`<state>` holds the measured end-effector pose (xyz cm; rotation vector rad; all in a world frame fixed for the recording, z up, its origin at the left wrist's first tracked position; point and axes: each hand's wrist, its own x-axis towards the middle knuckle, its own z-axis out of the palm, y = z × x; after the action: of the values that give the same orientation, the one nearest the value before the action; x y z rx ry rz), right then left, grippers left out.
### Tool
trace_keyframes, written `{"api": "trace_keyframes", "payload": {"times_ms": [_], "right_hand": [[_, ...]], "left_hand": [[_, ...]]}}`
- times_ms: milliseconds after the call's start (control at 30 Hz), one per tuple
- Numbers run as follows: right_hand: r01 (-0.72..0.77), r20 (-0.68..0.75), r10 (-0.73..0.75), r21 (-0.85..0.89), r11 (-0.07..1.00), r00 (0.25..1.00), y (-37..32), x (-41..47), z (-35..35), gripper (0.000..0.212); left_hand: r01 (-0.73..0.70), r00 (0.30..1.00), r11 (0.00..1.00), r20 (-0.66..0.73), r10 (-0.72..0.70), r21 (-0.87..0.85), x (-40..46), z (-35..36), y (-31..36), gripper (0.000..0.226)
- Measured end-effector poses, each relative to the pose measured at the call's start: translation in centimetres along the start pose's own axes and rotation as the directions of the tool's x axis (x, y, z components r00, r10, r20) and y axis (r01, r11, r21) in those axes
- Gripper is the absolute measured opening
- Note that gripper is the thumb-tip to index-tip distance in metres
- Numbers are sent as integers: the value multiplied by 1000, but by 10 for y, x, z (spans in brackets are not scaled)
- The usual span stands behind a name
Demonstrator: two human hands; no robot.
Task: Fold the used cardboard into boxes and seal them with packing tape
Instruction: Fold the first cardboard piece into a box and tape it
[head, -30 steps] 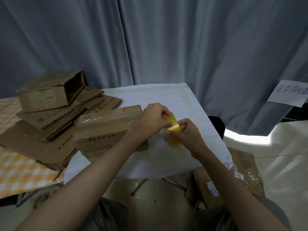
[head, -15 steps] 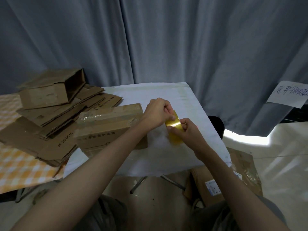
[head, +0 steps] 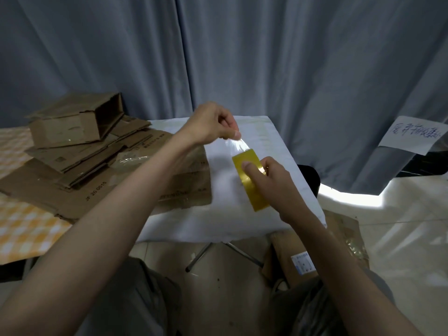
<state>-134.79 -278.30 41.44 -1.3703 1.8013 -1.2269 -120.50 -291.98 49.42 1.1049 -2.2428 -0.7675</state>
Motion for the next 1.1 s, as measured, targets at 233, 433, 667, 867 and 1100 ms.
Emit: {"api": "trace_keyframes", "payload": {"times_ms": [233,433,667,867,1100], "right_hand": [[-181,99,168,142,973,981,-13,-21,5,39],[-276,249,219,223,935,943,-22,-42,24,61],[-259,269,192,244,935,944,-29,-40,43,69],[-328,310,234,295,898,921,-26,-32,51,60],[-343,325,237,325,881,916,-22,-21,56,62]], "left_hand": [[21,1000,1000,-5,-21,9,0,-24,-16,15],[95,992,989,-92,-85,114,4,-36,-47,14],[117,993,978,-34,-112,172,13,-25,-67,12],[104,995,975,-32,-100,194,21,-19,-85,10],[125,992,974,-47,-118,190,26,-14,-95,13]]}}
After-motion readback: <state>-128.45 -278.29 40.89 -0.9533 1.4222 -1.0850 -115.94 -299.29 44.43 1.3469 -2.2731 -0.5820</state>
